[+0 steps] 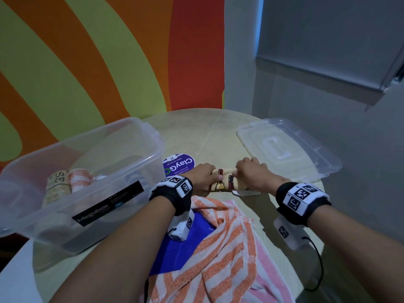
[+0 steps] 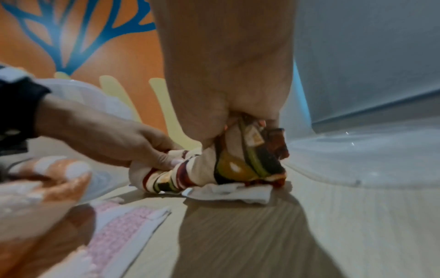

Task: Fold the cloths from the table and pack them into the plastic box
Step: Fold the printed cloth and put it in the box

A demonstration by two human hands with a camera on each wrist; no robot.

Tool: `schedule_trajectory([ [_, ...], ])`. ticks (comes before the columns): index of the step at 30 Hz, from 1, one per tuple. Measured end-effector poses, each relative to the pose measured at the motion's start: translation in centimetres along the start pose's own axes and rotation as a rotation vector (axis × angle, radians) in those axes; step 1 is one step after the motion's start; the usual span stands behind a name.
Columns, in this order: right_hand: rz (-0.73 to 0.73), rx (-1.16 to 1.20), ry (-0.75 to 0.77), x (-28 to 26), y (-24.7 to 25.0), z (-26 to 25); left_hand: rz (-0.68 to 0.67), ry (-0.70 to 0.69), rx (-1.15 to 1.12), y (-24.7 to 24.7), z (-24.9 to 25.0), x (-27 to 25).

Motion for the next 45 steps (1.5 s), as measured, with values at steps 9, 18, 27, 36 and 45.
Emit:
schedule_trajectory([
  [9,0.062,-0.363,0.159,-1.6,-0.9,-1.4,0.21,0.076,0.275,1.5,1.7,0.6],
  [18,0.086,0.151,0.079,-1.4,4.3,0.1,0.25,-0.184,0.482,3.1,6.9,-4.5],
  [27,0.06,0.486,0.423,-8.1,13.7,-5.9,0.457,-0.334,0.438,9.1,10.1,-12.8],
  [36,0.0,1.153,0.35,-9.1,13.6,-11.0,0.582,-0.23,0.002,13.4,6.6,-20.6],
  [45,-0.089,1.209,0.601,-11.1,14.7,-19.3,0.292,-0.4,-0.771,12.3,1.9,-27.8],
])
Point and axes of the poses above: each hand's wrist, its own x-axis towards the middle knuckle, its own y-axis out of the back of the hand, z = x × y, the point moved 8 cm from there along x, towards the middle knuckle, and after that the axes turned 7 degrees about -z, right-handed, at the moved point
